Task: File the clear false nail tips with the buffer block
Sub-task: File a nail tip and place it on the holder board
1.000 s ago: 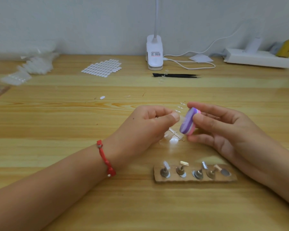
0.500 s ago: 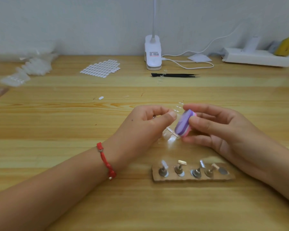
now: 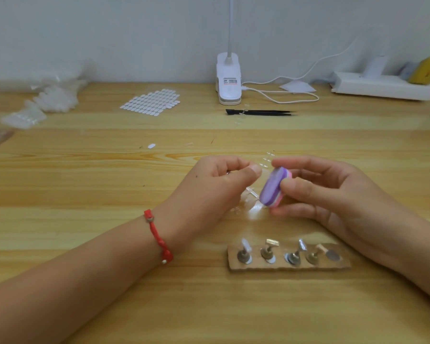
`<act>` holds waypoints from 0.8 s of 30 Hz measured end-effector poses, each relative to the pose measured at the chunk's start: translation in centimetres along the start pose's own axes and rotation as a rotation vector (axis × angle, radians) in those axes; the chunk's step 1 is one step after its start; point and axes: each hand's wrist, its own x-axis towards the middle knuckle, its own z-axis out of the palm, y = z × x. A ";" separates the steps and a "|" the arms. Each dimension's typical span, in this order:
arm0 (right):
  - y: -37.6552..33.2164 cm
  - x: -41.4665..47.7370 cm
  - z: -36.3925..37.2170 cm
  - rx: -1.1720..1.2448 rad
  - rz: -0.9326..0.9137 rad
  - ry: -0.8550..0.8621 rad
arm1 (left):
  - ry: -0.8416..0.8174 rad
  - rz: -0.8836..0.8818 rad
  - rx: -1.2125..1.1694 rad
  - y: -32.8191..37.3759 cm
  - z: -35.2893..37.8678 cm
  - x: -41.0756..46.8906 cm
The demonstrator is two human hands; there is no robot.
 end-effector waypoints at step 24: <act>0.1 0.1 -0.2 0.007 -0.043 -0.015 | 0.088 0.011 -0.013 -0.3 -0.1 0.3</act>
